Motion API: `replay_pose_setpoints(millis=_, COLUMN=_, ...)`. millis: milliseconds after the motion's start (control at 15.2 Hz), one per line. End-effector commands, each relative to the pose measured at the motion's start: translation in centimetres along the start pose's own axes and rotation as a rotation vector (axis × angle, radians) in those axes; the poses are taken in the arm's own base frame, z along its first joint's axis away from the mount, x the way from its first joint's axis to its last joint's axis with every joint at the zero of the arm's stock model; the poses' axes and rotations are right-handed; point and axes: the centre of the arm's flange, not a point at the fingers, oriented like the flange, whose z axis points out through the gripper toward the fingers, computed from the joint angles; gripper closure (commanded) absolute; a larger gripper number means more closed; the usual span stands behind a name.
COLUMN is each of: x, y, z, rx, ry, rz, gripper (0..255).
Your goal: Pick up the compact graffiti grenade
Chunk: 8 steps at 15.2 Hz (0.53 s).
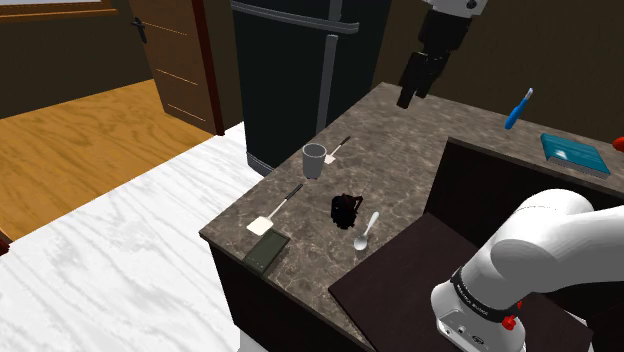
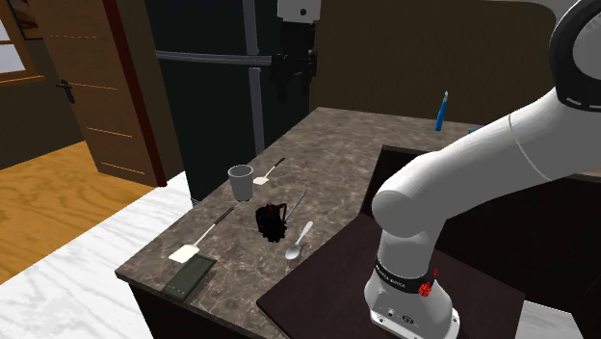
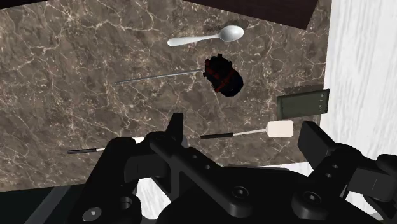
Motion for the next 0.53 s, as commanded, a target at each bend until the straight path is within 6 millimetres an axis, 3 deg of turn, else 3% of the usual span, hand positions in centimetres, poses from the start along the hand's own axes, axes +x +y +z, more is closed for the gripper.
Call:
replay_pose_setpoints(millis=0, x=0.0, y=0.0, z=0.0, rx=0.0, ry=0.0, rz=0.0, gripper=0)
replay_pose_setpoints(millis=462, x=1.0, y=-1.1, z=9.2, rx=-0.04, ry=0.001, rz=-0.099, gripper=0)
